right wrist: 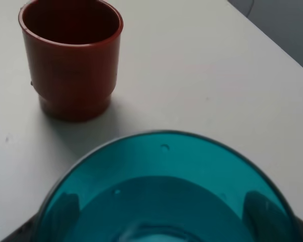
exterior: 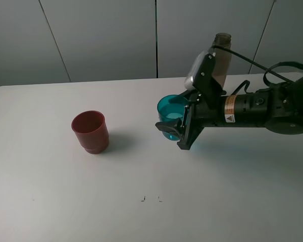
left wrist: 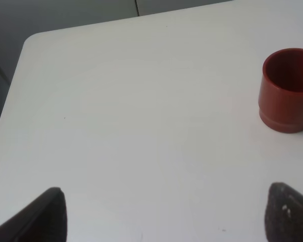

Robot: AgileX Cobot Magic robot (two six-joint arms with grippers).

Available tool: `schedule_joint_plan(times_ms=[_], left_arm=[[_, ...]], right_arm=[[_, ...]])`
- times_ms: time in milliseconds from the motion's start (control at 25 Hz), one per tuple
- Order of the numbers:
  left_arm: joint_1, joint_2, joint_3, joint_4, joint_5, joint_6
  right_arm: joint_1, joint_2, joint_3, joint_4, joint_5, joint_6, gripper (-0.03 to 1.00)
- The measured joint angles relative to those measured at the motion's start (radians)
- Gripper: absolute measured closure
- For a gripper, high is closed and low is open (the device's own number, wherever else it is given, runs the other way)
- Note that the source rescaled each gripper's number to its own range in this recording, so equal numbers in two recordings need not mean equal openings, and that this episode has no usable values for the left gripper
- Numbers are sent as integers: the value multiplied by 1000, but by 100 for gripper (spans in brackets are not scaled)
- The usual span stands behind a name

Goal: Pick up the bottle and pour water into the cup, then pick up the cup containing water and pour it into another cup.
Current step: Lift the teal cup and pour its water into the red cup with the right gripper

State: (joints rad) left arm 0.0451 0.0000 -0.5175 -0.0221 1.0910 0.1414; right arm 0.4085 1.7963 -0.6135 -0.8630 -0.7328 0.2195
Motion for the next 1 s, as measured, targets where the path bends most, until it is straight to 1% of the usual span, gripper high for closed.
schedule_joint_plan(times_ms=[160, 280, 360, 440, 560, 720, 840, 1000], left_arm=[[0, 0, 0, 0, 0, 0], [0, 0, 0, 0, 0, 0], [0, 0, 0, 0, 0, 0], [0, 0, 0, 0, 0, 0], [0, 0, 0, 0, 0, 0], [0, 0, 0, 0, 0, 0], [0, 0, 0, 0, 0, 0], [0, 0, 0, 0, 0, 0]], right_arm=[[47, -21, -41, 39, 52, 25, 88], [73, -21, -104, 59, 86, 89, 88], [92, -21, -152, 79, 129, 135, 88], [109, -21, -203, 94, 172, 156, 88], [116, -21, -264, 99, 209, 186, 88], [120, -21, -331, 111, 277, 256, 88], [120, -21, -369, 113, 329, 280, 88], [120, 13, -421, 106, 336, 305, 88]])
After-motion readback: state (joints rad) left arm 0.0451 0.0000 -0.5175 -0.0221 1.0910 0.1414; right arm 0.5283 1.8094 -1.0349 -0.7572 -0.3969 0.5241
